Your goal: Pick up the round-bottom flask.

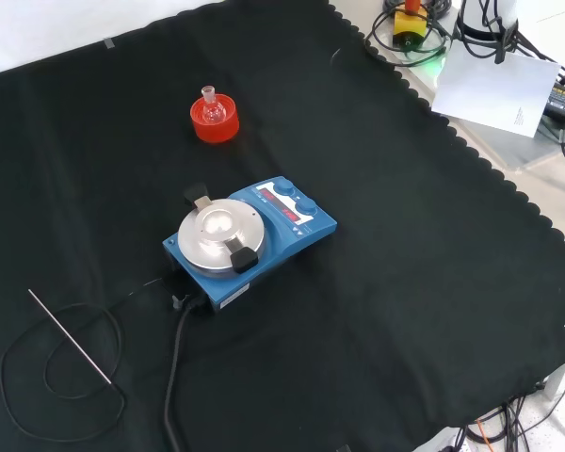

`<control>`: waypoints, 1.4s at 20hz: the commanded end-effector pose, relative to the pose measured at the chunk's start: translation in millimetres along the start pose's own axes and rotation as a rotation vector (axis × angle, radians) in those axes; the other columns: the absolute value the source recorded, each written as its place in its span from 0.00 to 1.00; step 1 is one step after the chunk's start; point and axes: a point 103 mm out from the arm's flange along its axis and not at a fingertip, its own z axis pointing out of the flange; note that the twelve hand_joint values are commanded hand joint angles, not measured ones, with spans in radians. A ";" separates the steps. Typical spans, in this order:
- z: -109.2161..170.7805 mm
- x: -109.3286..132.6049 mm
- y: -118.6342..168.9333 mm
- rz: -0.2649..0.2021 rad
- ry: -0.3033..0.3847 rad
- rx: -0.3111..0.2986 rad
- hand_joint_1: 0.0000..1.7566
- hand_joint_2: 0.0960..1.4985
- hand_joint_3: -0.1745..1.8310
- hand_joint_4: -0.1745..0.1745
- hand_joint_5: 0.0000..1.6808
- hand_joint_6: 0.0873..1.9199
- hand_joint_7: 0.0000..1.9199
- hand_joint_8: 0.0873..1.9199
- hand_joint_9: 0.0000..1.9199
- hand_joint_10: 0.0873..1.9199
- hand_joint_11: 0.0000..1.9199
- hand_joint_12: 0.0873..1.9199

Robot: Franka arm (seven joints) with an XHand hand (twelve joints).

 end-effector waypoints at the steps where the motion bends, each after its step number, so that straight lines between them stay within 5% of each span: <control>1: 48.2 -42.5 36.5 0.040 0.030 0.064 0.13 0.81 0.23 0.40 0.19 0.01 0.05 0.24 0.10 0.33 0.00 0.63; 14: 125.8 -99.3 112.3 0.117 0.078 0.123 0.16 0.81 0.22 0.38 0.21 0.00 0.05 0.24 0.10 0.33 0.00 0.63; 28: 206.0 -128.2 121.0 0.183 0.150 0.126 0.23 0.77 0.20 0.34 0.25 0.00 0.08 0.26 0.13 0.34 0.00 0.66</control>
